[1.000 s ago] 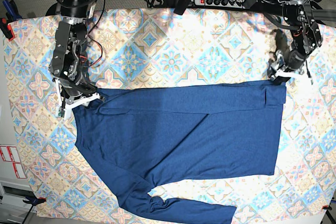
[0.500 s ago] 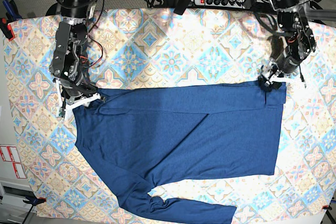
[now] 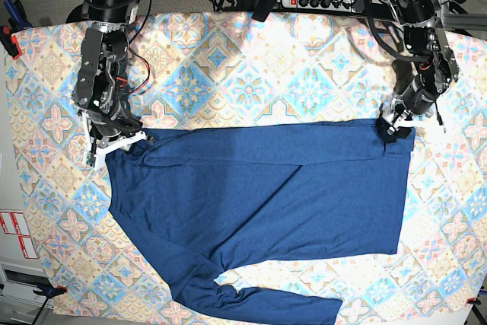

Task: Fold the T-shirt properly
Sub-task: 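Hold the shoulder corners with both grippers, adjusting grip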

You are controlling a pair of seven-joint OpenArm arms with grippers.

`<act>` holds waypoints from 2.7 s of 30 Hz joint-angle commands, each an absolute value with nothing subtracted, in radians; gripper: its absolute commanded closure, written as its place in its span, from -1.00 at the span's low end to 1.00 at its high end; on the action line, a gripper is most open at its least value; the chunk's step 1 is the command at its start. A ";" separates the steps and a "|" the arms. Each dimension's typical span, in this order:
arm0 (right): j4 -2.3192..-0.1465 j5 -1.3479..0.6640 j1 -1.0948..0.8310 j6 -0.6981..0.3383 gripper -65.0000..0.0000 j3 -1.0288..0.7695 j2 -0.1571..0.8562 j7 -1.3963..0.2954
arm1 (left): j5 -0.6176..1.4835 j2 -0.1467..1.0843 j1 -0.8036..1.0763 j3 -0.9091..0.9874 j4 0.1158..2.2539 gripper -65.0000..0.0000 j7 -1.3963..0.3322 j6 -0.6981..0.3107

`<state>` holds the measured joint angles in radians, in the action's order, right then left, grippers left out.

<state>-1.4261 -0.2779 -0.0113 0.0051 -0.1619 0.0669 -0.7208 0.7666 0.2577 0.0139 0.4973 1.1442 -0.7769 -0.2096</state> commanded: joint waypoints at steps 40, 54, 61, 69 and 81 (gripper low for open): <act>-1.438 -0.282 0.002 0.002 0.42 -0.159 0.074 -0.702 | 0.751 0.242 -0.012 0.496 1.145 -0.26 -0.796 -0.202; -1.438 -0.285 0.002 0.002 0.42 -0.159 0.074 -0.714 | 0.759 0.242 -0.013 0.501 1.145 1.00 -0.796 -0.202; -1.446 -0.289 0.002 0.002 0.42 -0.166 0.074 -0.763 | 0.760 0.243 -0.010 0.503 1.147 1.00 -0.796 -0.203; -1.422 -0.289 0.008 0.002 0.10 -0.285 0.056 -0.819 | 0.760 0.243 -0.010 0.503 1.148 1.00 -0.796 -0.203; -1.193 -0.486 0.125 0.002 0.09 -0.383 0.056 -0.834 | 0.760 0.243 -0.010 0.503 1.148 1.00 -0.796 -0.203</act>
<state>-1.1881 -0.4786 0.1101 0.0048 -0.3855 0.0525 -0.8207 0.7498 0.2276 0.0002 0.4984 1.1320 -0.8040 -0.1959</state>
